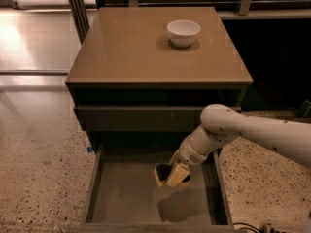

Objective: Place sponge into middle drawer

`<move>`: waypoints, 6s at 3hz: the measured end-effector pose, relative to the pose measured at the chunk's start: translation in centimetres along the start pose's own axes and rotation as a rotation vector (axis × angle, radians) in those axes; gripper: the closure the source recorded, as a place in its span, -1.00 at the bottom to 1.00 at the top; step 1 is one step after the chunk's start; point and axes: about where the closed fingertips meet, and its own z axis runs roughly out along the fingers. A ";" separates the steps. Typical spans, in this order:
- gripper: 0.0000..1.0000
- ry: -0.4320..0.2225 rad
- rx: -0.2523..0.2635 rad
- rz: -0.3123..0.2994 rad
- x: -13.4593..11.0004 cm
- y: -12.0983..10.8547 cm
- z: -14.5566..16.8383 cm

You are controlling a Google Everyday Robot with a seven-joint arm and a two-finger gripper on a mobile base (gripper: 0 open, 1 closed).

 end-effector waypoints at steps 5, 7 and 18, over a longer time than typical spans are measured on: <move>1.00 -0.073 0.137 0.330 5.0 1.1 9.2; 1.00 -0.067 0.194 0.316 4.6 -0.2 10.4; -1.00 -0.004 0.258 0.466 6.4 -7.3 19.3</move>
Offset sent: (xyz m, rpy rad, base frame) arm -0.1019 -0.0039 -0.1523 -0.0102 0.2700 -0.5608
